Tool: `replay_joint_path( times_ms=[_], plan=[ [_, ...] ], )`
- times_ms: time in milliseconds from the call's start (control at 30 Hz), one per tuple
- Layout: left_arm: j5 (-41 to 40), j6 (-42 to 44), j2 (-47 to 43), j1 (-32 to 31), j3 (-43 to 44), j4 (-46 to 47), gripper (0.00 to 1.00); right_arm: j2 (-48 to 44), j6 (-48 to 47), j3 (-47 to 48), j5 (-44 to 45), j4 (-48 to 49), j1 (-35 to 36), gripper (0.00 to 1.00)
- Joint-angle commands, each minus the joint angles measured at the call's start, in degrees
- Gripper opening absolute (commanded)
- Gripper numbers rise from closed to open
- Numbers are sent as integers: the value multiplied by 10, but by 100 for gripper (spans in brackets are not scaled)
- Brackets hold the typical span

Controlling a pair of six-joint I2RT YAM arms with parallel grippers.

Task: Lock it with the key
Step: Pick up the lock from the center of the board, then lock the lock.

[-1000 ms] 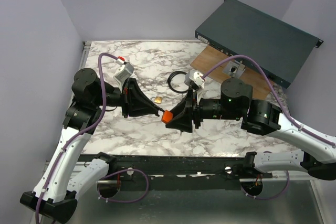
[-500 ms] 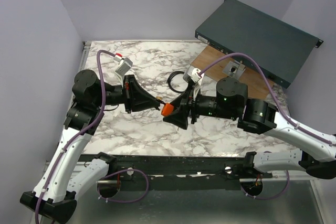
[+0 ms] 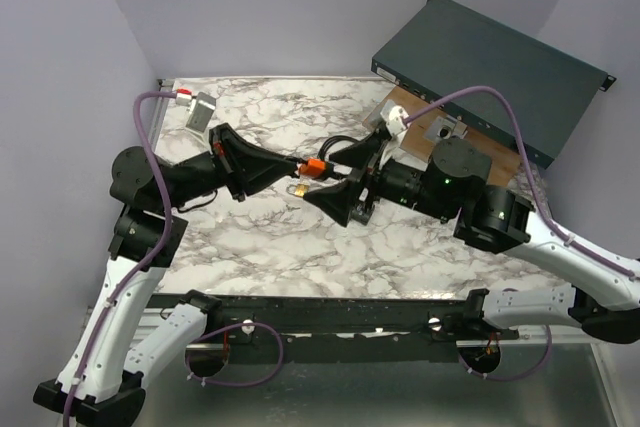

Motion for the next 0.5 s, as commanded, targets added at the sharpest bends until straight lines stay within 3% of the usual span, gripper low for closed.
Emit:
replay_joint_path(
  times_ms=[0,167,467],
  plan=[
    [-60,-24,3,9,57,60,0,22,-10,61,-73,49,-59,100],
    [-72,-78,13,46,60,104,0,47,91,68,-342,139,-229,100],
    [-56,-157,36,73,58,180,0,102,222,51,-541,379,-265,100]
  ],
)
